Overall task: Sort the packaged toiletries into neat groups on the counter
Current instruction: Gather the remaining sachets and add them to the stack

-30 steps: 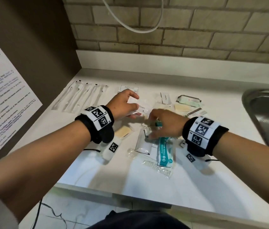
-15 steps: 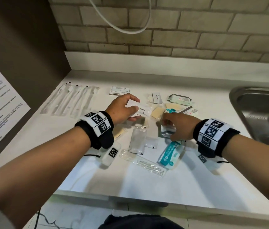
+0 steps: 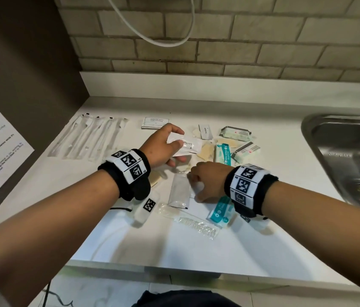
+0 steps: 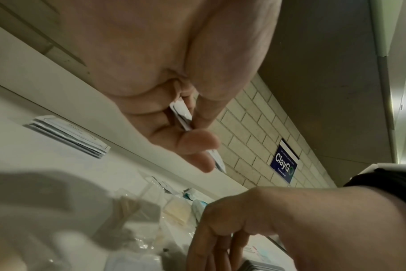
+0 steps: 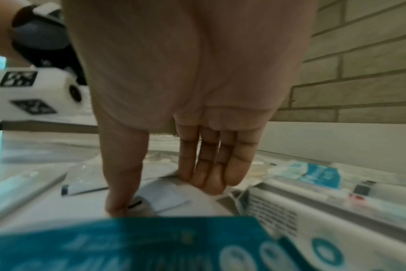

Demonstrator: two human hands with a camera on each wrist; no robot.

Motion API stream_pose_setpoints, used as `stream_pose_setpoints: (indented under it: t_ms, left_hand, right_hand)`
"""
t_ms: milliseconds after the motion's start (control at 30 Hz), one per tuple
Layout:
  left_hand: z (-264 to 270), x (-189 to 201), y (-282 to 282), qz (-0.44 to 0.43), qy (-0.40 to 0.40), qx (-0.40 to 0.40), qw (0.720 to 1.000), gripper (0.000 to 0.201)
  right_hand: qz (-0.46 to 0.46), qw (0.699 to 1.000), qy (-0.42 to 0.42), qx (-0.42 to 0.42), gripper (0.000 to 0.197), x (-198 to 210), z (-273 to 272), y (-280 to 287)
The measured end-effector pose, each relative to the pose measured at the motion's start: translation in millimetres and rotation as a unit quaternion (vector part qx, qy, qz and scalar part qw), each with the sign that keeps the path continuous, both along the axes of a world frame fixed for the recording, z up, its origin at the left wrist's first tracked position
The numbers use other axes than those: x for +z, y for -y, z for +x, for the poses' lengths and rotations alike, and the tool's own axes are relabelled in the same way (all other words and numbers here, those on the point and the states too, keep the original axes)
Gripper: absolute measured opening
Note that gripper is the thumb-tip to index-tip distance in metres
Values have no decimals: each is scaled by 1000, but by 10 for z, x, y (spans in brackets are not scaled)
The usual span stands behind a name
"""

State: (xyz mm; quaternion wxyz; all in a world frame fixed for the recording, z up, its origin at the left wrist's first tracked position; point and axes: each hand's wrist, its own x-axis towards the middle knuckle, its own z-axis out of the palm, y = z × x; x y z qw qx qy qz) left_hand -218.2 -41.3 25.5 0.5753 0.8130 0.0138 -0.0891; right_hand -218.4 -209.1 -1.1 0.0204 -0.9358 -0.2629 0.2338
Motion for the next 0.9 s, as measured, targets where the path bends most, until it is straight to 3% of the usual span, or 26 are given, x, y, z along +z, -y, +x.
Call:
stream_pose_setpoints:
  t_ms: [233,367,533,633,900]
  left_hand:
    - [24,-64,-55,-14,-4,4,1000,20]
    - [50,-108,-86,-1,24,1,1000,20]
    - [104,-130,-140,12,44,-1,999,19]
    - [135,-135,-182,13,44,0,999,19]
    - [103,-165,-191,13,37,11,999,23]
  right_hand:
    - [-12,1000,6,12,12,78,-40,-76]
    - [9,998,-46,-31,20,74,-16,-103]
    - [-21,997,-62,-28,11,106,57,-85]
    - [-22,998,-36,-47,17,133,115,-3]
    - [-27,995,19,-92,7,305,323,209]
